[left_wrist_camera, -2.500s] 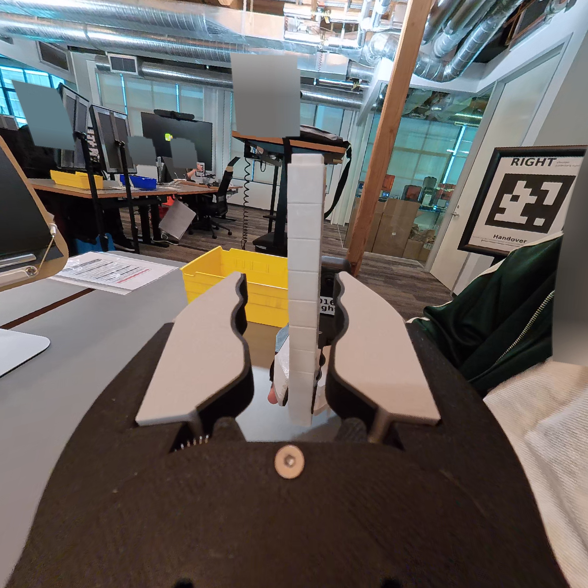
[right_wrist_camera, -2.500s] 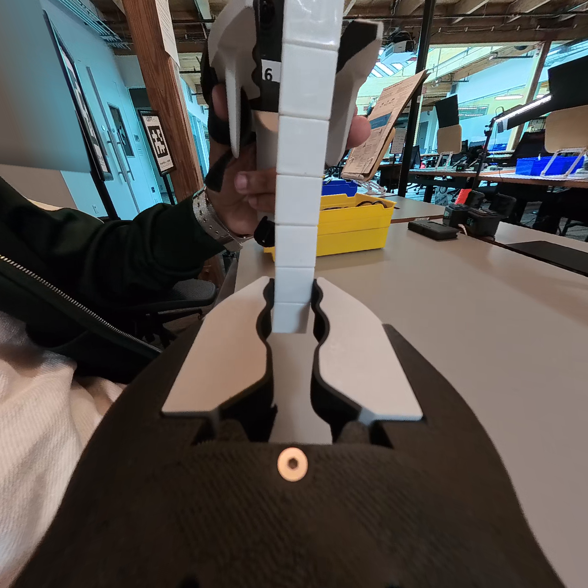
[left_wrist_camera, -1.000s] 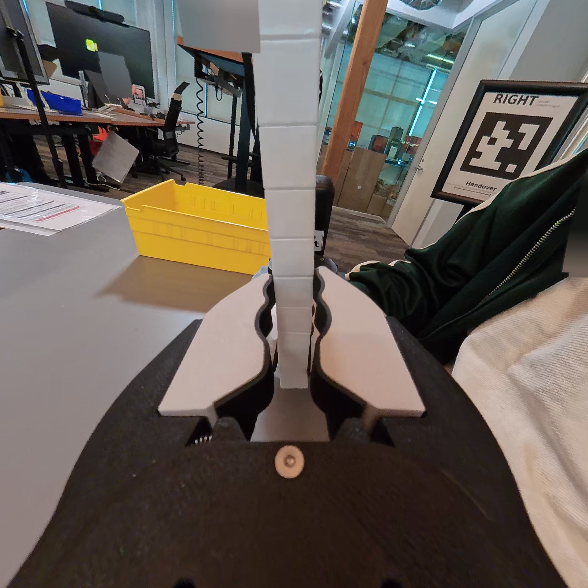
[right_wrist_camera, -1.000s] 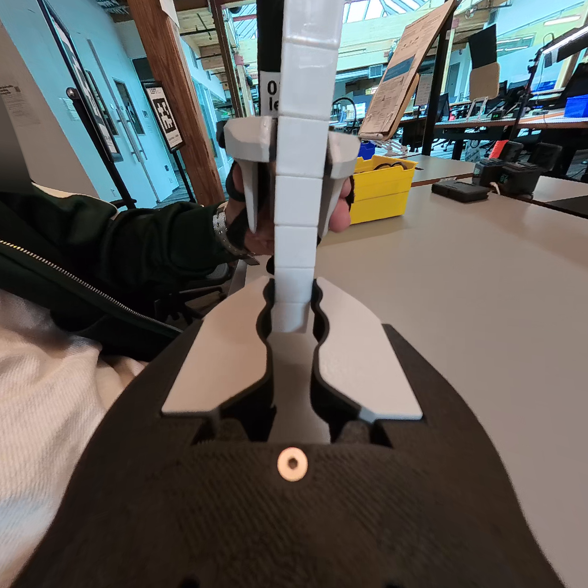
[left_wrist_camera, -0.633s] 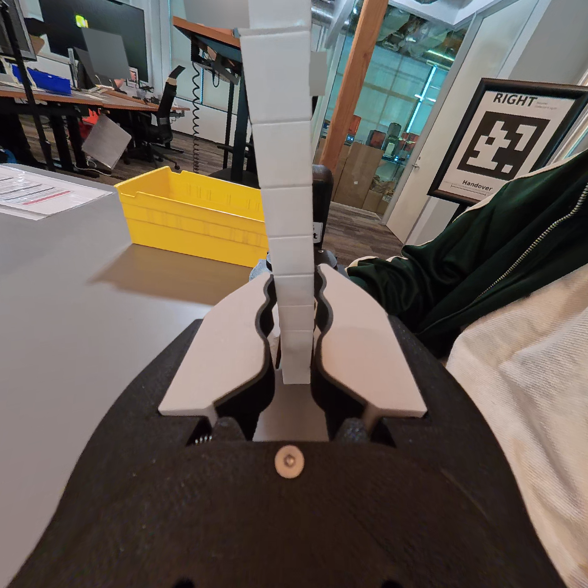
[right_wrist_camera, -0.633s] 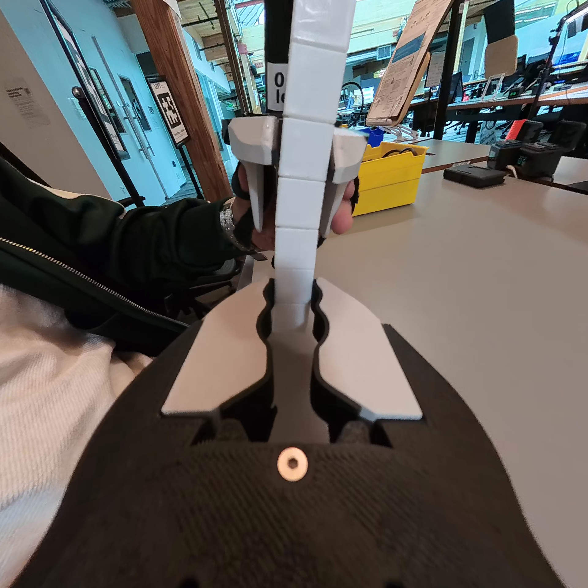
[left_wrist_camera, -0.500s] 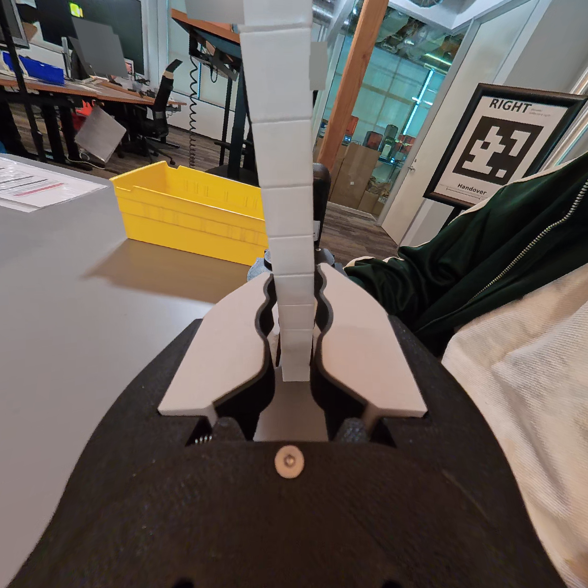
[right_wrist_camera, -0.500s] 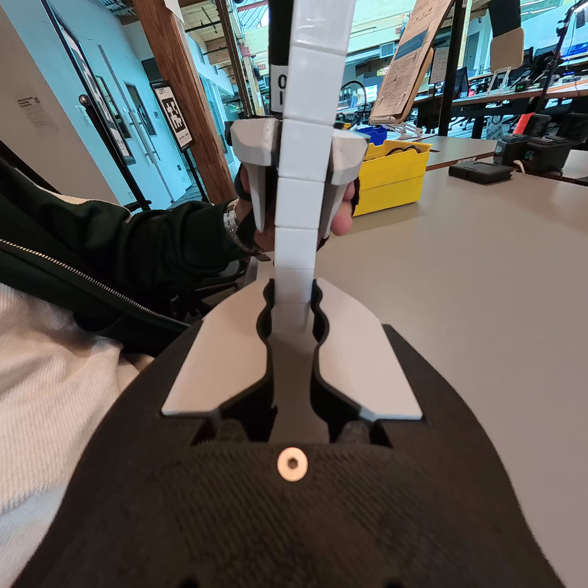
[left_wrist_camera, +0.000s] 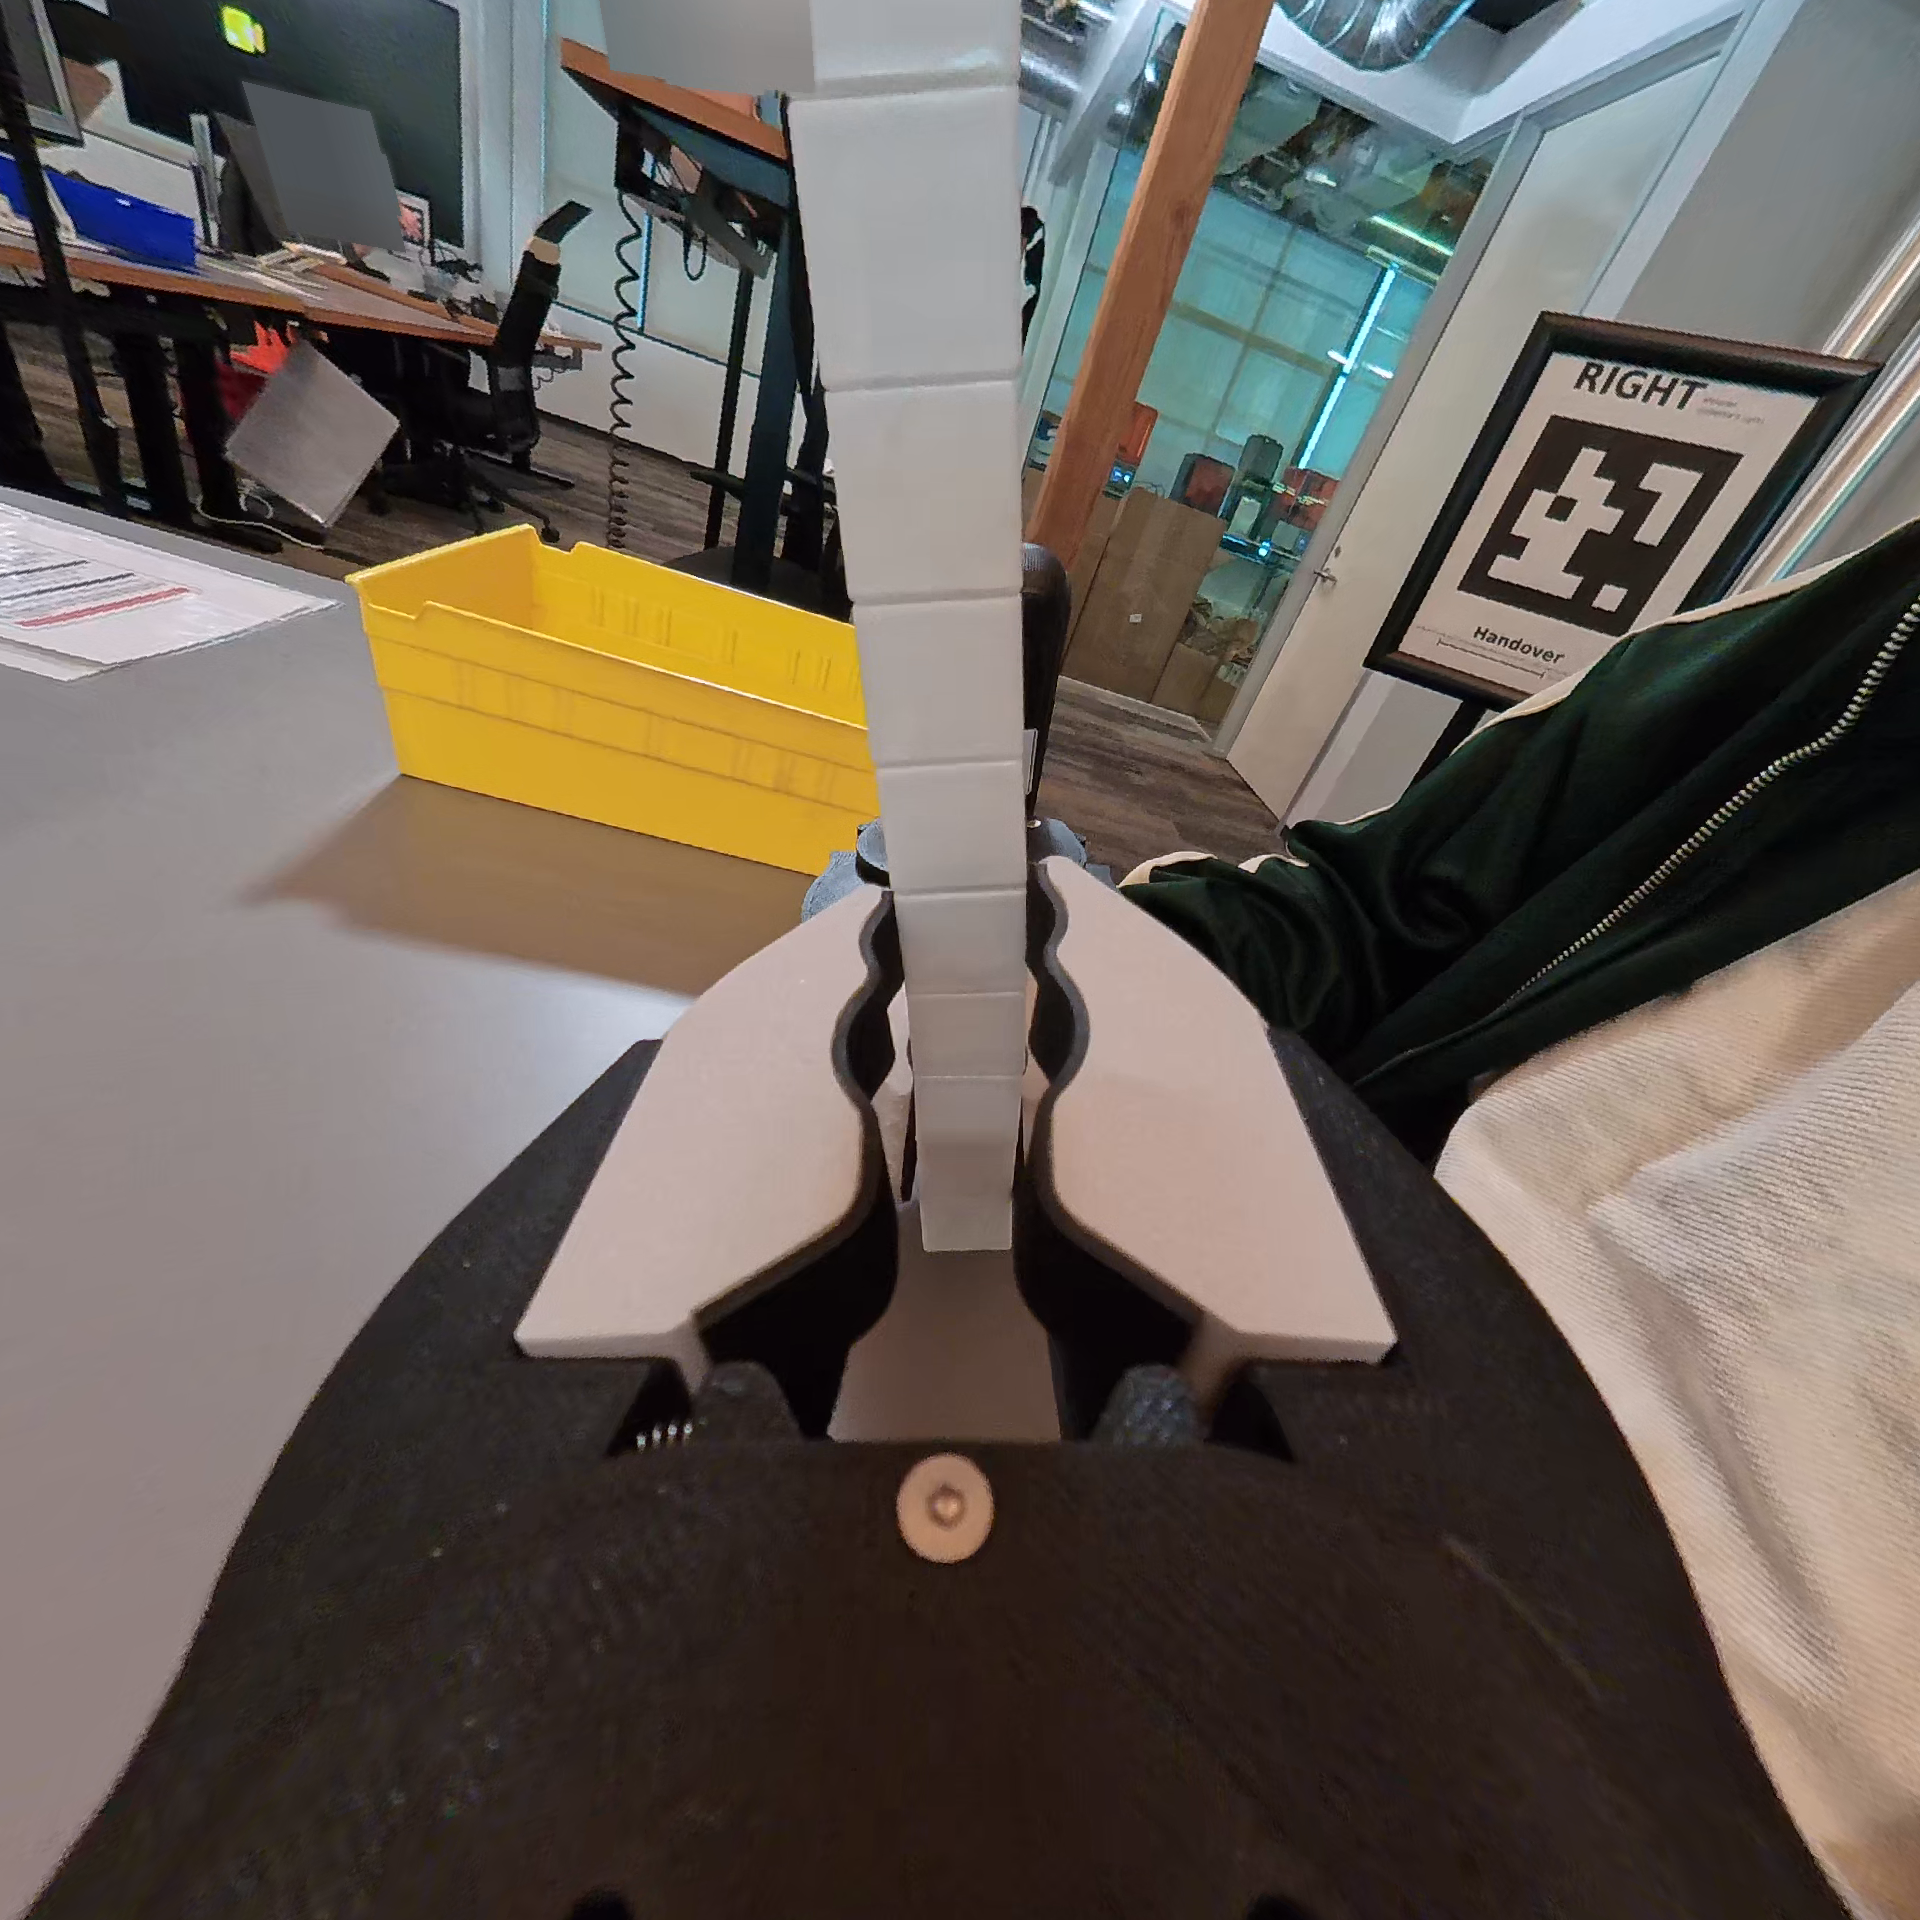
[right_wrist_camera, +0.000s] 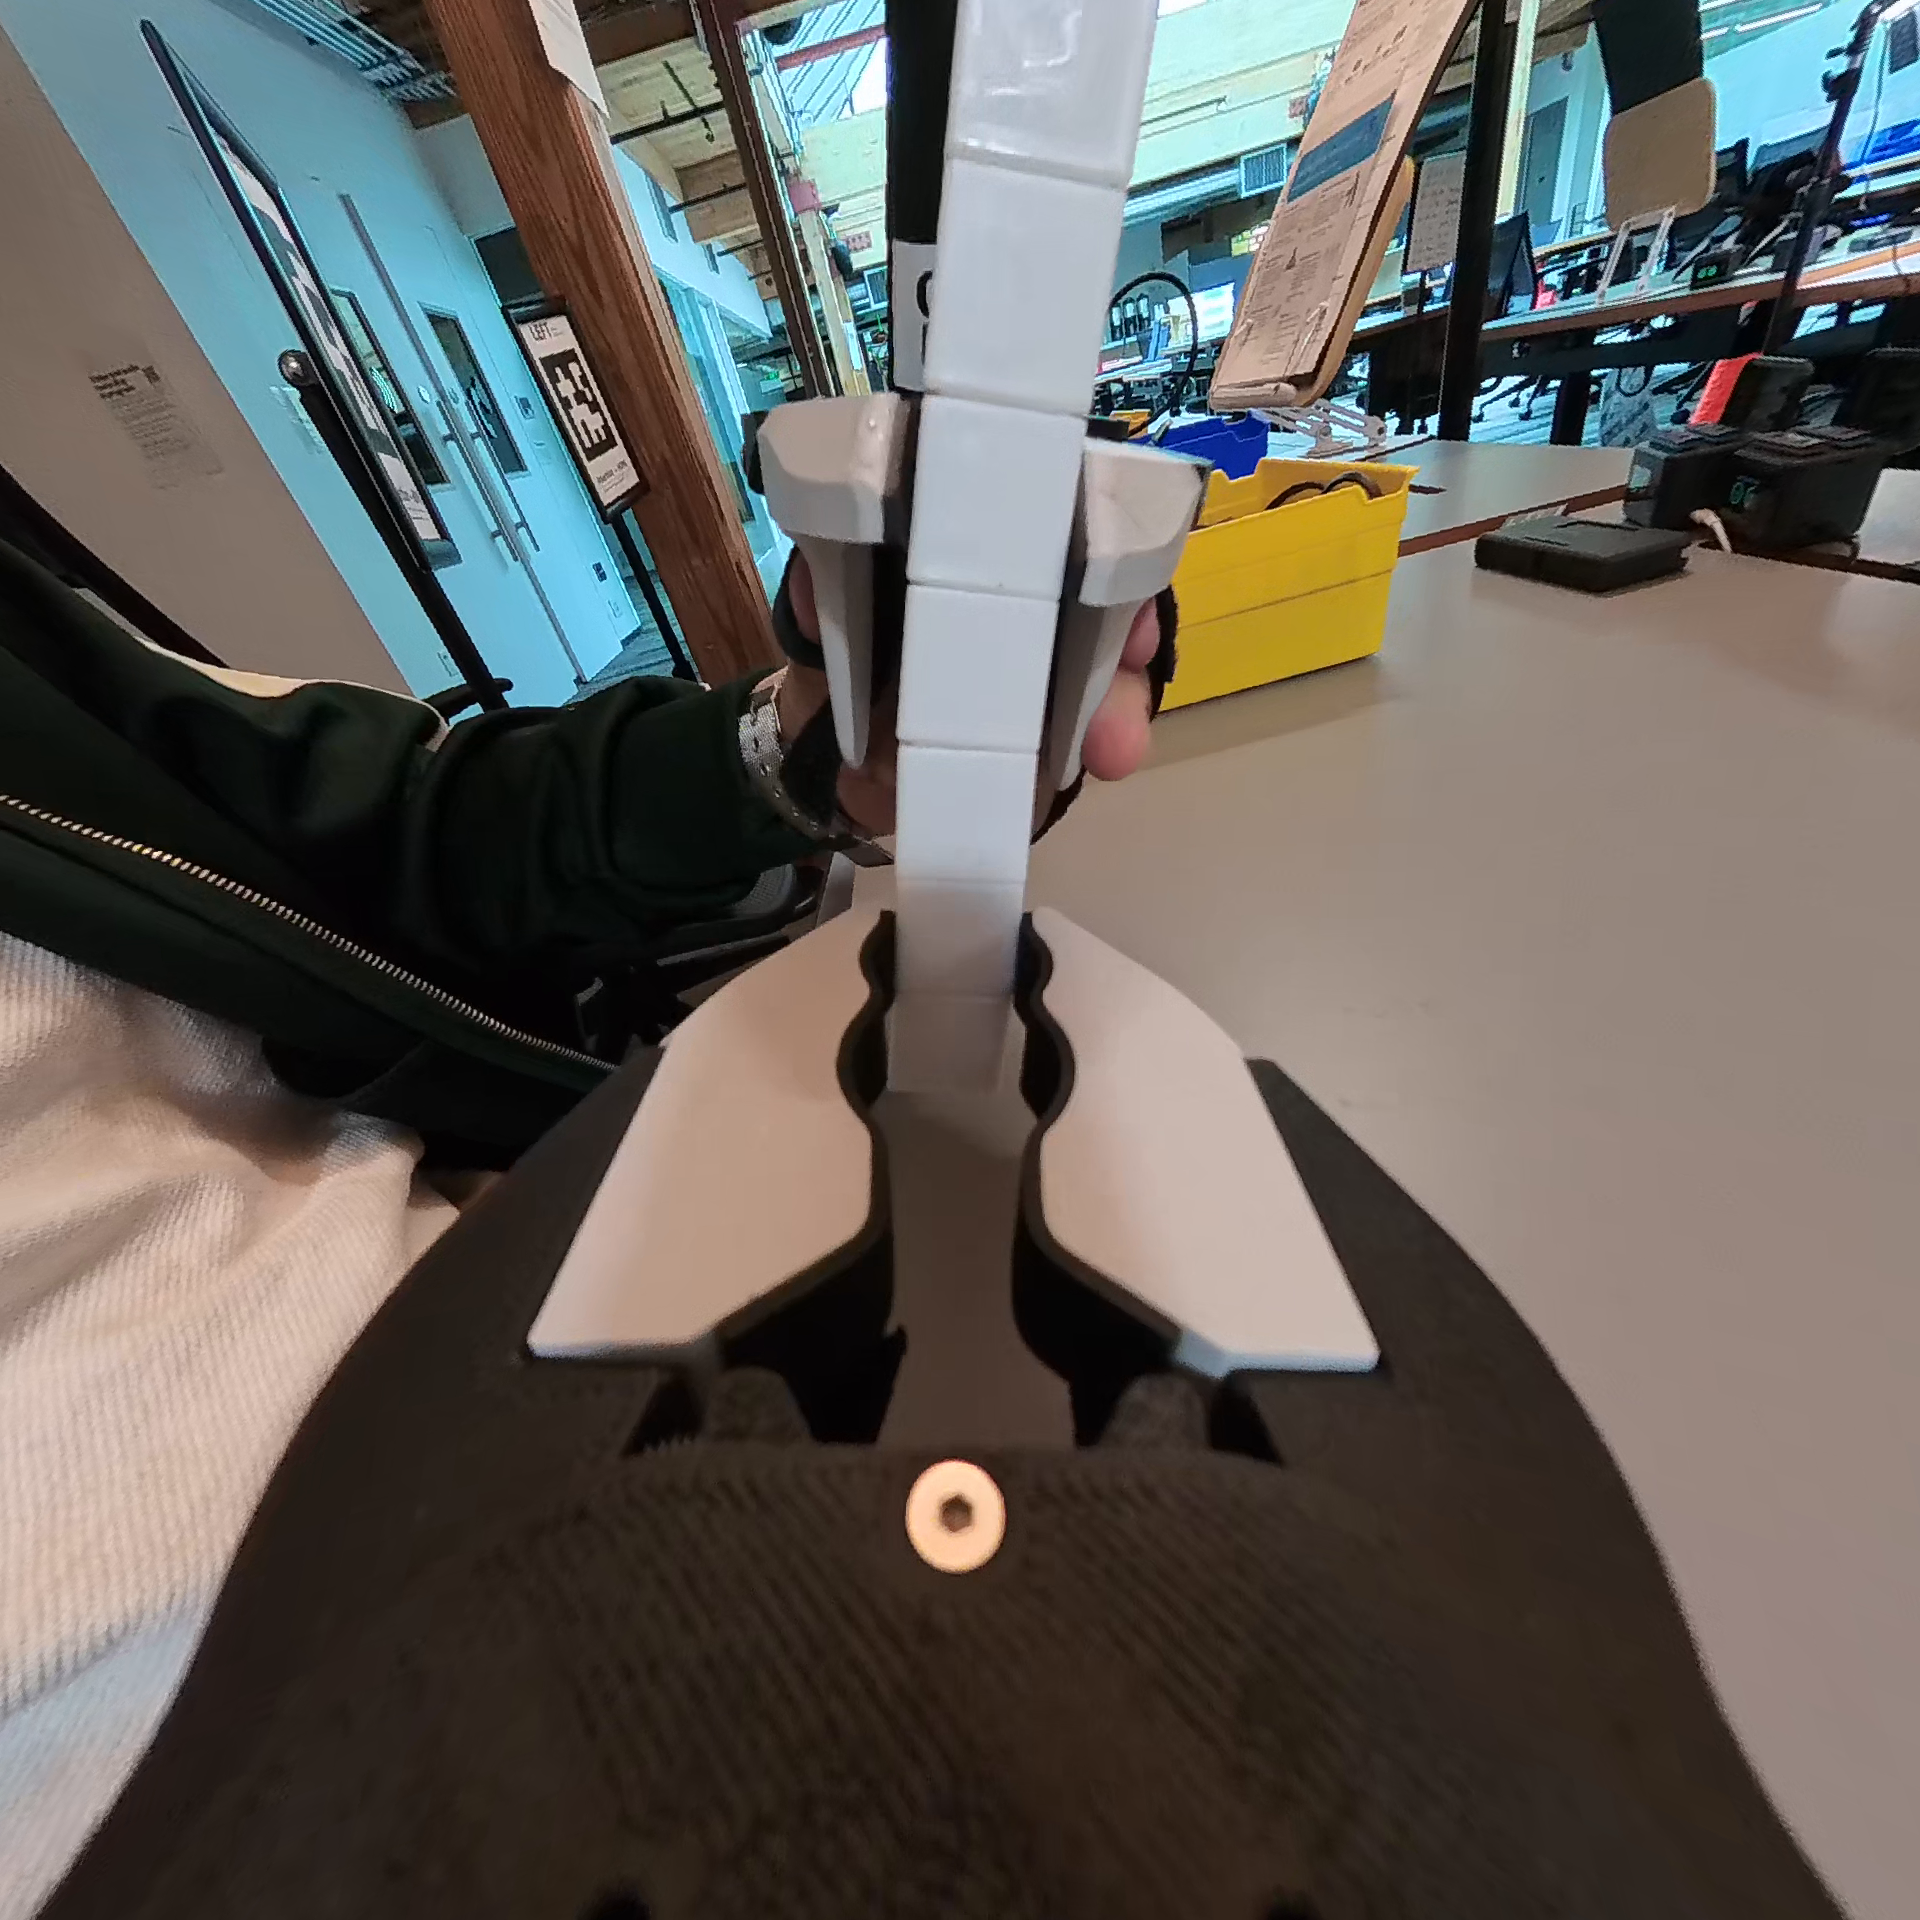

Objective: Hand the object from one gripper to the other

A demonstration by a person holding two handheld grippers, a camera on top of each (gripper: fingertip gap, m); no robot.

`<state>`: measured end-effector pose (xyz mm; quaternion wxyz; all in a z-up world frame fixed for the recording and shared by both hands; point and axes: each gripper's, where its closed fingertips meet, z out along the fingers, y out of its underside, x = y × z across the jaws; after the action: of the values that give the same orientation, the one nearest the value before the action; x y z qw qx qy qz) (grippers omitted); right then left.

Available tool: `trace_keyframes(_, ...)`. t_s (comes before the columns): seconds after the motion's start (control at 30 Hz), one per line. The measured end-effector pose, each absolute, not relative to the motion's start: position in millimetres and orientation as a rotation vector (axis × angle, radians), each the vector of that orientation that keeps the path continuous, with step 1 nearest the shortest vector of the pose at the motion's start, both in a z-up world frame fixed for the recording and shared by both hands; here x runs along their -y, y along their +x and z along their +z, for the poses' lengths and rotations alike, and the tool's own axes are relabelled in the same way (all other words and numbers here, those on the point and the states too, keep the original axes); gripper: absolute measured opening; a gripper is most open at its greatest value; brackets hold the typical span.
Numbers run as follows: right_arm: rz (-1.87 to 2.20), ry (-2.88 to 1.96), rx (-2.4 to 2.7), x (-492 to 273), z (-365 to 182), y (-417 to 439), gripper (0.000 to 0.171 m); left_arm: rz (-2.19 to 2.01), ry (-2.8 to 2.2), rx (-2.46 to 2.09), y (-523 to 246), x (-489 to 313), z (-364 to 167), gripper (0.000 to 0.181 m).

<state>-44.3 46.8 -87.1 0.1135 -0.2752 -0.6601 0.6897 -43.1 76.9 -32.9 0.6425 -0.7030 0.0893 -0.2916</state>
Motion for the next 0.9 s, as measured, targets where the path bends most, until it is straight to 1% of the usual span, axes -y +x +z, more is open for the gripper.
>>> trace_keyframes(0.3,2.054,-0.75,1.831,-48.6,-75.0,-45.8,0.023,-0.657,-1.579,-0.2,-40.0,-76.4,-20.4,0.024)
trace_keyframes(0.37,2.081,-0.735,1.769,-52.2,-67.6,-45.8,0.022,-0.633,-1.618,-0.211,-36.8,-80.5,-28.8,0.036)
trace_keyframes(0.5,2.094,-0.742,1.708,-61.6,-63.0,-47.7,0.022,-0.656,-1.645,-0.236,-25.7,-87.0,-42.6,0.035)
trace_keyframes(0.67,2.093,-0.738,1.702,-63.0,-62.3,-47.8,0.022,-0.669,-1.618,-0.217,-26.1,-89.1,-43.6,0.036)
trace_keyframes(0.77,2.083,-0.738,1.712,-62.2,-64.2,-48.2,0.022,-0.658,-1.578,-0.19,-32.0,-87.9,-37.1,0.034)
trace_keyframes(0.87,2.071,-0.741,1.715,-62.2,-65.6,-49.1,0.023,-0.651,-1.57,-0.171,-36.4,-87.4,-35.6,0.023)
trace_keyframes(0.9,2.066,-0.744,1.718,-62.4,-66.6,-49.6,0.023,-0.649,-1.575,-0.172,-36.7,-87.4,-36.8,0.023)
